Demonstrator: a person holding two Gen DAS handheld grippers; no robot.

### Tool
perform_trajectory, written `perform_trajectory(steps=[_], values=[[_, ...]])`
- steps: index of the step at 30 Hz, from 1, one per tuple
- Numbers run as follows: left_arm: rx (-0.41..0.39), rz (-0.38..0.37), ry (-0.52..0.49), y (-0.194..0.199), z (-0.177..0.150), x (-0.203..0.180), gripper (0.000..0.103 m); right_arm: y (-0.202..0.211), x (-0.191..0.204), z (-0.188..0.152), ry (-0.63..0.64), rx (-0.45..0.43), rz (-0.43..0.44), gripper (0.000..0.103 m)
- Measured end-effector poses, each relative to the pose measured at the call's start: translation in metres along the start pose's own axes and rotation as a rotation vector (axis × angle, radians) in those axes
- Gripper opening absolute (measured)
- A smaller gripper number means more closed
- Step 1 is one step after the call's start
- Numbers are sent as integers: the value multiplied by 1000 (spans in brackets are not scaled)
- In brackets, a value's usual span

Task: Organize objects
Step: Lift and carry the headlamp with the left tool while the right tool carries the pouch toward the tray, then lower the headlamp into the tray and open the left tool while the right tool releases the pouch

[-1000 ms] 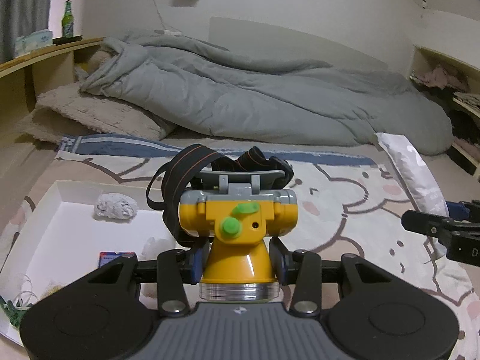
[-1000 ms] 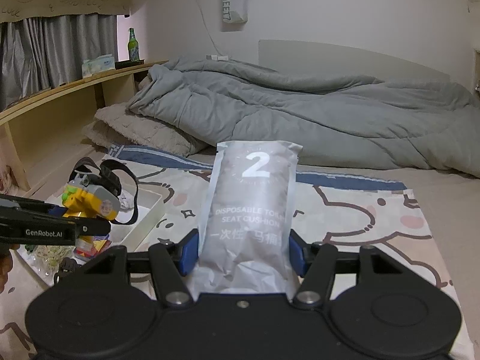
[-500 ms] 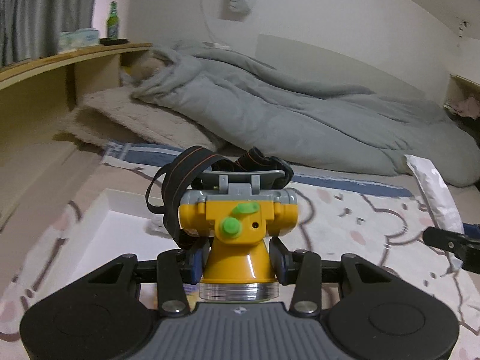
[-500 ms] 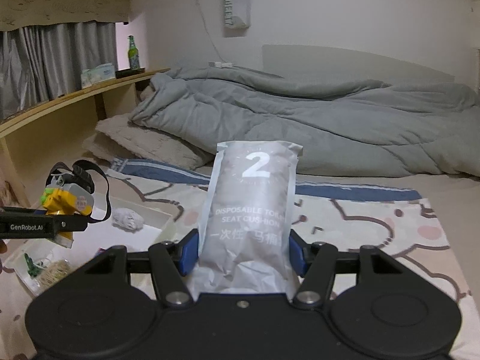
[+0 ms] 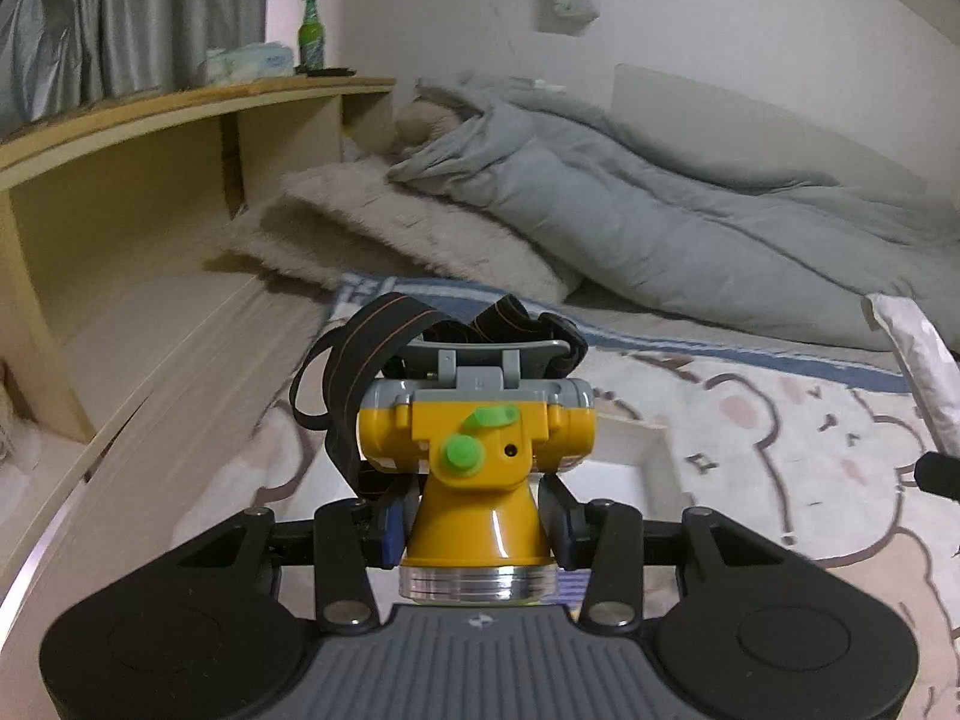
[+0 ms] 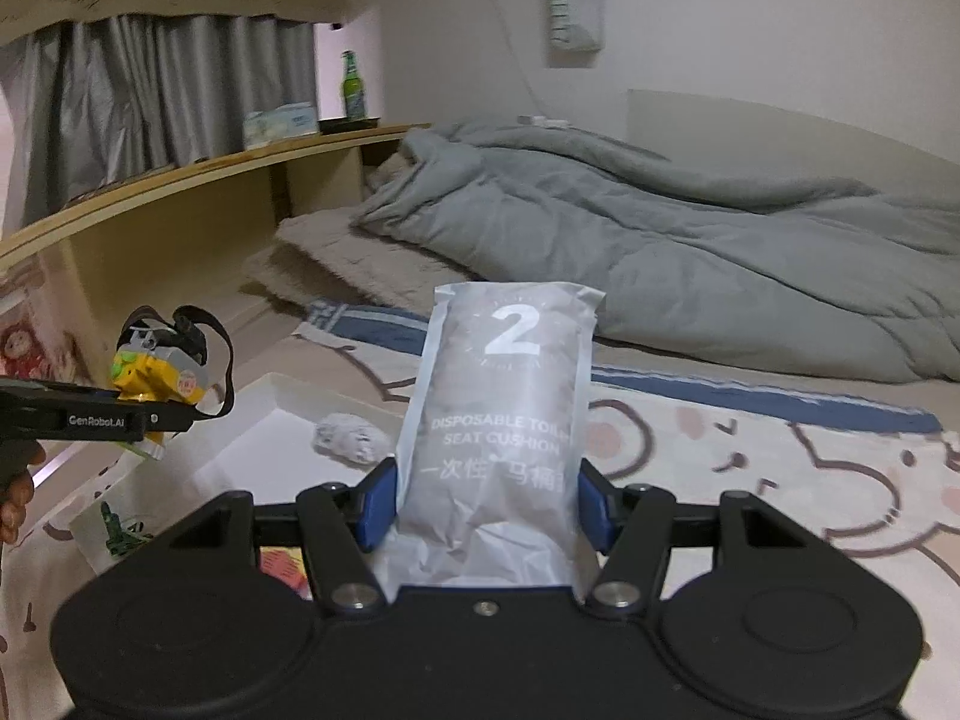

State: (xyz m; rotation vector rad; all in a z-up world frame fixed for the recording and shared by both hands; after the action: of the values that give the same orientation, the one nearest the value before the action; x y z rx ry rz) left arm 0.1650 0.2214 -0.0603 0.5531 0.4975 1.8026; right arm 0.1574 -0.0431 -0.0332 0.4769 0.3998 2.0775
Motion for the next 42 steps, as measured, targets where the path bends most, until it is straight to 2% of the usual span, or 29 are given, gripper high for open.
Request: perform_trajectory(steps=[6, 10, 15, 21, 23, 25, 26, 29, 34, 36, 37, 38, 39, 42], values=[[55, 30, 33, -27, -13, 25, 45, -37, 32, 4, 44, 19, 61, 62], [107, 40, 74, -43, -24, 39, 45, -74, 58, 4, 11, 37, 109, 62], [134, 44, 107, -54, -33, 54, 45, -120, 89, 1, -13, 80, 157, 62], [150, 25, 93, -65, -38, 61, 45, -174, 115, -6, -102, 114, 210, 63], [157, 32, 92, -70, -40, 63, 45, -189, 118, -11, -162, 112, 243, 68], [167, 35, 86, -73, -43, 66, 45, -200, 119, -18, -238, 118, 282, 80], [173, 35, 82, -75, -45, 66, 45, -206, 118, -23, -276, 136, 286, 91], [185, 28, 52, -79, -48, 63, 45, -212, 114, -36, -335, 177, 260, 93], [207, 18, 33, -82, -50, 54, 46, -205, 104, -41, -308, 196, 229, 89], [192, 31, 32, -80, -48, 52, 52, -199, 100, -39, -293, 192, 211, 80], [173, 41, 38, -77, -46, 52, 59, -197, 97, -38, -282, 197, 196, 77], [149, 44, 49, -74, -43, 53, 60, -196, 94, -36, -275, 201, 185, 69], [138, 40, 58, -71, -40, 53, 60, -194, 92, -35, -268, 201, 177, 61], [132, 33, 65, -67, -36, 52, 60, -192, 85, -32, -256, 183, 147, 53]])
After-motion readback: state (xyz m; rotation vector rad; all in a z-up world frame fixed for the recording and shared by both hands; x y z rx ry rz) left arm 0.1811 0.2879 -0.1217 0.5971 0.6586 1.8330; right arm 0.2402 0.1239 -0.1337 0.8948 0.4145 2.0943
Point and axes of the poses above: each gripper's, at about its wrist camera, not at the fingertips, and y roughly against the way its jaws point, x to its left, z to its top, the point moved 6 cm from there along -y, roughly the way its jaws point, and after that the axes turned 13 degrees about z, right-handed, at the moved point
